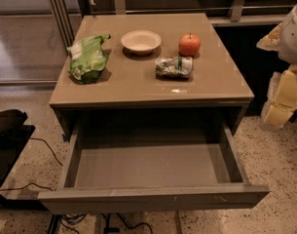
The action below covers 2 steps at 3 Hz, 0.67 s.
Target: Close top drawer
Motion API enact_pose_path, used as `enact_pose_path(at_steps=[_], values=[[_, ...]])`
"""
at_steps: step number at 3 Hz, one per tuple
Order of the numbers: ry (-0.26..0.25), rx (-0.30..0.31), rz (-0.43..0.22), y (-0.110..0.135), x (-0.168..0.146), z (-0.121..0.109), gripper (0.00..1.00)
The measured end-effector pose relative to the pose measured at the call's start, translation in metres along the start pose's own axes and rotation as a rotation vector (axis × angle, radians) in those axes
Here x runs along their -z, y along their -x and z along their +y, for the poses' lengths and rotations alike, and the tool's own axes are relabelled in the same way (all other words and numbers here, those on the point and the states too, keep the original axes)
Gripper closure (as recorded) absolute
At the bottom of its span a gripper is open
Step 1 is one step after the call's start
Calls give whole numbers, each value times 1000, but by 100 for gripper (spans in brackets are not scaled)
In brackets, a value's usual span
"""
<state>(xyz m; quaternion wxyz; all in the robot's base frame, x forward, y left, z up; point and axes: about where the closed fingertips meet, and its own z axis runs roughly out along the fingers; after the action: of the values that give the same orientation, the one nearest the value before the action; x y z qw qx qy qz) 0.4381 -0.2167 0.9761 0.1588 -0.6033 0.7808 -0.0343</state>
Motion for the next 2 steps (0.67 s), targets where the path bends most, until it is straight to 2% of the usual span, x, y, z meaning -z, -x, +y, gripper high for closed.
enact_pose_path(at_steps=[1, 2], values=[[-4, 1, -5, 0, 1, 0, 0], [17, -8, -42, -5, -10, 10, 3]])
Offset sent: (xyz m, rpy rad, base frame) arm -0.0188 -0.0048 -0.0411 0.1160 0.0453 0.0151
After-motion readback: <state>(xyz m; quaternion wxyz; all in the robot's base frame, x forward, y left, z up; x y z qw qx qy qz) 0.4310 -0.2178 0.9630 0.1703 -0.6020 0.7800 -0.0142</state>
